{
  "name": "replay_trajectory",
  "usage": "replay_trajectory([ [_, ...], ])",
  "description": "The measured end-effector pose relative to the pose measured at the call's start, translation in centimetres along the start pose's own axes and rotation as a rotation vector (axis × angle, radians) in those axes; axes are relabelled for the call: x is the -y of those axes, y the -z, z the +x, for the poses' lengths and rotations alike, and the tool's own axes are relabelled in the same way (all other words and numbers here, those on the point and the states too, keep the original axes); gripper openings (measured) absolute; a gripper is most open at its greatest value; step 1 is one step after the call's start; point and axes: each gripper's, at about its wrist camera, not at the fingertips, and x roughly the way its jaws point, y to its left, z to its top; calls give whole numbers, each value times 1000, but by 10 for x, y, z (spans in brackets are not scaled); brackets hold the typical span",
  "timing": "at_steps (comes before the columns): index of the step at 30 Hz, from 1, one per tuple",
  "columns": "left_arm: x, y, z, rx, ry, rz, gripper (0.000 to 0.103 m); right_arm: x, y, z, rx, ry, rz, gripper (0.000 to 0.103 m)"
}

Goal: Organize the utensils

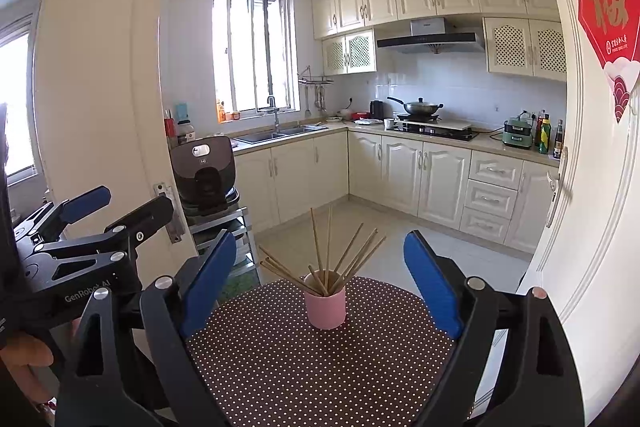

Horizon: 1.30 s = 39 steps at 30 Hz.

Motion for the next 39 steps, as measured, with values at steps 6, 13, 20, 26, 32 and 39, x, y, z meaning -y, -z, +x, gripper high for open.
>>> replay_trajectory([
  [6,1,0,-2,6,1,5,96,1,-1,0,-4,0,1,83],
  [13,0,1,-4,17,-10,9,96,0,0,1,-6,-2,-6,83],
  [20,1,0,-4,18,-10,10,96,0,0,3,-12,-2,-6,84],
  [26,2,-1,-3,17,-9,14,96,0,0,4,-15,-4,-5,84],
  [32,1,-1,-3,15,-11,12,96,0,1,6,-18,-5,-3,84],
  [39,1,-2,-3,14,-10,12,96,-1,1,6,-21,-6,-5,84],
])
